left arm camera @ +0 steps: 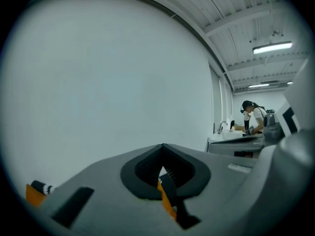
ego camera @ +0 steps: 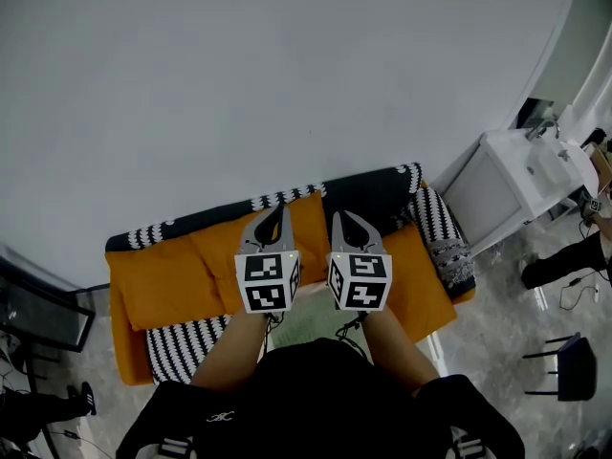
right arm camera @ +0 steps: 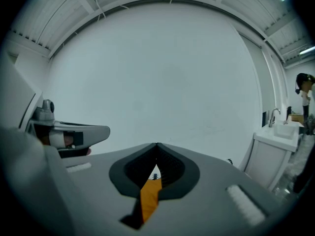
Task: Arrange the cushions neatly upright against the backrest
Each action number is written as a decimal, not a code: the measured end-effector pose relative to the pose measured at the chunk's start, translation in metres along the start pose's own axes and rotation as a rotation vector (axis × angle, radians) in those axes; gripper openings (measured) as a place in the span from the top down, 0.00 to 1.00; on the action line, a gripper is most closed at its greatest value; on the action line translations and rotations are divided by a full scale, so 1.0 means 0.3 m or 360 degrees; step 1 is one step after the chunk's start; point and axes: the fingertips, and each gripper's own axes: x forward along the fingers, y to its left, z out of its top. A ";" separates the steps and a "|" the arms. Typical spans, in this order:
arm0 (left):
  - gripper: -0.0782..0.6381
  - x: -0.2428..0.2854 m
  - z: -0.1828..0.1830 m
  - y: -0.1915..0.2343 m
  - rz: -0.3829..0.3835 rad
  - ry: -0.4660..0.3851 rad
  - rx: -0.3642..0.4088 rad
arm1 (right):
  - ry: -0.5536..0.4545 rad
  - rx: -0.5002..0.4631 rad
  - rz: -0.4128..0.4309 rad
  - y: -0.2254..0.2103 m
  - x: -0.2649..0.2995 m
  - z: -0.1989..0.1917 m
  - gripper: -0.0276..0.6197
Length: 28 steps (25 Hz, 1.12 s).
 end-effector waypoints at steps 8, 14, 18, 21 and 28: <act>0.88 -0.036 -0.023 -0.021 -0.0085 -0.0001 0.0058 | 0.0011 -0.0012 -0.0004 0.056 -0.003 -0.015 0.95; 0.88 -0.045 -0.037 0.027 -0.0119 0.0005 -0.0007 | 0.0036 -0.0029 -0.0025 0.098 0.007 -0.035 0.95; 0.88 -0.022 -0.079 0.060 -0.0173 0.0054 -0.0038 | 0.0075 -0.0022 -0.0072 0.112 0.037 -0.068 0.95; 0.88 0.026 -0.137 0.056 -0.0249 0.0117 -0.0063 | 0.0133 -0.0013 -0.0138 0.088 0.057 -0.112 0.95; 0.88 0.176 -0.308 -0.159 -0.0593 0.0387 -0.0042 | 0.0238 0.0079 -0.0462 -0.202 -0.032 -0.255 0.95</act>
